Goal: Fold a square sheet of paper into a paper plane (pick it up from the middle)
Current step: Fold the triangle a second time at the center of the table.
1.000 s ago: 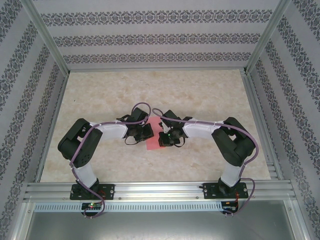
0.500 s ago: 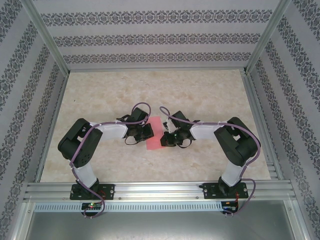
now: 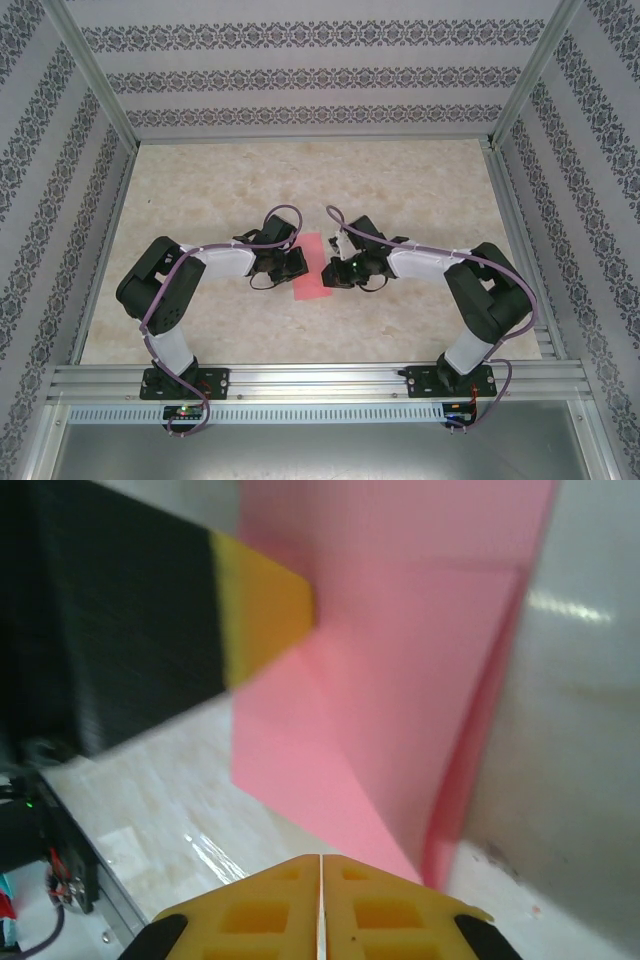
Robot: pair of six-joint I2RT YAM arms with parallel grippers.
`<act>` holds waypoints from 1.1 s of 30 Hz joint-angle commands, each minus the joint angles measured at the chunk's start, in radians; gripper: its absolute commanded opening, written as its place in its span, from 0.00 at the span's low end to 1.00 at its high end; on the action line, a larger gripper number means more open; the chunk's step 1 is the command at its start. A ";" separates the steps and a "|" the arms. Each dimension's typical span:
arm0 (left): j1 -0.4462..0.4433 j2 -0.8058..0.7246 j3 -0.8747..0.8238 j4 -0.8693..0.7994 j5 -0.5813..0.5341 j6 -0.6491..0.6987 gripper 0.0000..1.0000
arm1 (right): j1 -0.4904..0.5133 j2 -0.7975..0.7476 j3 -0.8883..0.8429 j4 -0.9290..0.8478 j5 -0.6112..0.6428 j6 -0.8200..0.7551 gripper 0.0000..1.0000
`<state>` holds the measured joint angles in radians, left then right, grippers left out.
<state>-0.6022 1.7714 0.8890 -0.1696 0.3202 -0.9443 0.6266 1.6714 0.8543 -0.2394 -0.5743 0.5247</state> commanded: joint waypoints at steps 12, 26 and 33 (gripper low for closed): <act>0.006 0.063 -0.022 -0.071 -0.040 0.018 0.08 | 0.018 0.124 0.089 -0.066 0.023 -0.047 0.10; 0.007 0.063 -0.022 -0.076 -0.046 0.016 0.08 | 0.021 0.124 0.090 -0.153 0.045 -0.127 0.10; 0.007 0.063 -0.020 -0.077 -0.048 0.015 0.08 | 0.025 0.132 0.090 -0.178 0.087 -0.141 0.10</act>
<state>-0.6022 1.7725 0.8902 -0.1699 0.3237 -0.9443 0.6415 1.7874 0.9306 -0.3962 -0.5220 0.4145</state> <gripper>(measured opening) 0.080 0.095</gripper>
